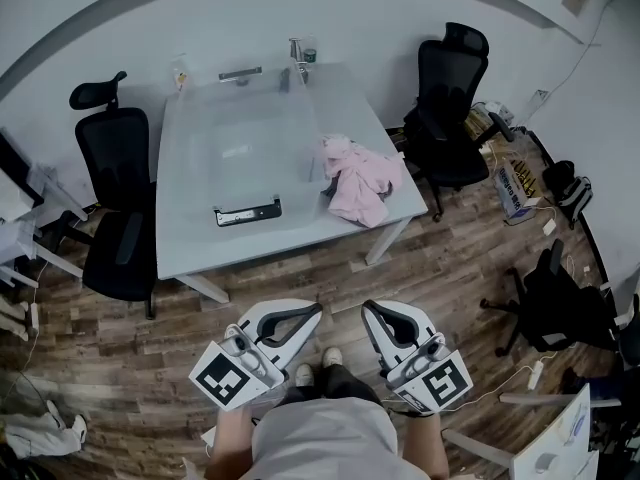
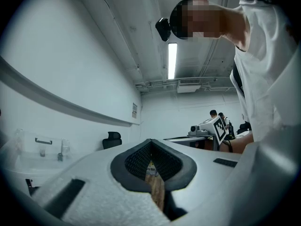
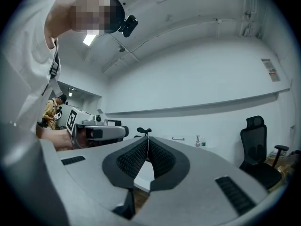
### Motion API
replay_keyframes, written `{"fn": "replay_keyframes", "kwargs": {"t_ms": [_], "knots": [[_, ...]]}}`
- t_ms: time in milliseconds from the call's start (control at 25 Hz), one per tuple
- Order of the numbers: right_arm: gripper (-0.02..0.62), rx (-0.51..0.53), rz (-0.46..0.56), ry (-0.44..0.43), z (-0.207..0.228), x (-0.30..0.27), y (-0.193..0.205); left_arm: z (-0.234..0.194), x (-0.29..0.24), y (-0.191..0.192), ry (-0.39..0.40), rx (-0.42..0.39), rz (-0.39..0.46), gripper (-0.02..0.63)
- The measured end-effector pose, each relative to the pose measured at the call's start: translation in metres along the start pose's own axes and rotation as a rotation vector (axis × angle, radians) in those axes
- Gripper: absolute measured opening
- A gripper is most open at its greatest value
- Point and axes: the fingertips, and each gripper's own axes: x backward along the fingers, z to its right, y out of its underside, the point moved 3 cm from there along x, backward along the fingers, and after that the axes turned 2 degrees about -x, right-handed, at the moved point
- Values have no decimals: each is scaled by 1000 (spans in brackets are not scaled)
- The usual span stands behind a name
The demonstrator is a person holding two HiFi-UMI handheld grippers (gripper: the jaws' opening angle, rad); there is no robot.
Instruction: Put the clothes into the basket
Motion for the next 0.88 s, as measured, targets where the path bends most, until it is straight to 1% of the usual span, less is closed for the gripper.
{"fn": "replay_keyframes", "kwargs": {"t_ms": [160,360,560,680,880], "knots": [[6,4,-4,-7,22,-10,4,-17,-20,6,-1,-3,-18,5],[6,-5,2,-23,60,-25,4,-39,-51,9,-9,4,-29,5],[6,-15,11,-50,92,-39,4,-59,-76,9,-33,-12,-29,5],[6,-14,12,-69,107,-46,3,-68,-89,10,-50,-3,-45,5],[6,-18,17,-93,128,-52,2,-81,-107,7,-79,-18,-45,5]]}}
